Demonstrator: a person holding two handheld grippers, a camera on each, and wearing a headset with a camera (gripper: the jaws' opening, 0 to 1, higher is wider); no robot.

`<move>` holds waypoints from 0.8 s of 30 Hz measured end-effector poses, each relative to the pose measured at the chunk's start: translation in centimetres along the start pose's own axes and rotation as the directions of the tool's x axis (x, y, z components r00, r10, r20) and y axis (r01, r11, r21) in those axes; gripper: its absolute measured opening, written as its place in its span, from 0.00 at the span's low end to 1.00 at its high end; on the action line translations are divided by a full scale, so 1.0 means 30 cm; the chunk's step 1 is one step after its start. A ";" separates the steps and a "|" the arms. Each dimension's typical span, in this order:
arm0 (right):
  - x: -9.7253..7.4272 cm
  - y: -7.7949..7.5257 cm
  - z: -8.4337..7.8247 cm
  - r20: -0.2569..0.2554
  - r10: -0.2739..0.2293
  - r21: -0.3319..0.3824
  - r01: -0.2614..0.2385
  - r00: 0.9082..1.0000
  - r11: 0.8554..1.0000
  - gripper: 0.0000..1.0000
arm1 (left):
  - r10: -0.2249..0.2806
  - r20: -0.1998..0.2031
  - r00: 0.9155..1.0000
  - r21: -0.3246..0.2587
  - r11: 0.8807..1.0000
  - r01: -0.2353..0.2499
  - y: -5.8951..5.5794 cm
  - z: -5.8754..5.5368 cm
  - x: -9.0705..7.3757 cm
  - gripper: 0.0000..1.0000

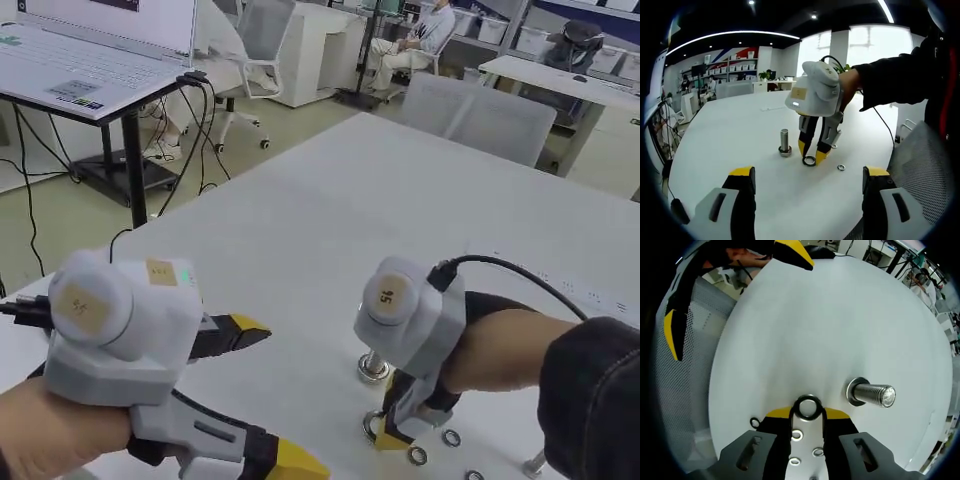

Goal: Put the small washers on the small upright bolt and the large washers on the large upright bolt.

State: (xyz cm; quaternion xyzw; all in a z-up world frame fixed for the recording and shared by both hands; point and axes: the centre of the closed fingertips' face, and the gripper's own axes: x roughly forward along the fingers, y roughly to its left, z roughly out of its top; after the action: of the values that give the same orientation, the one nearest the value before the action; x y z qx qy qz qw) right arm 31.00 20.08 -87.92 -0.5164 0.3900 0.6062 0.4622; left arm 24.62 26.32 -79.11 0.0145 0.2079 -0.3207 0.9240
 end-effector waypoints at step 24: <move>-0.084 -0.024 -0.021 -0.009 -0.026 0.002 0.026 1.000 1.000 0.23 | -0.004 0.001 1.000 0.004 1.000 0.004 0.003 0.006 0.005 0.88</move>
State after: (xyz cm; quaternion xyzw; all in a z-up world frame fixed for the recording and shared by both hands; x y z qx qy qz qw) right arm 31.96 19.26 -85.53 -0.5236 0.3862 0.5975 0.4687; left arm 24.86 26.27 -79.01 0.0157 0.2069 -0.3231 0.9233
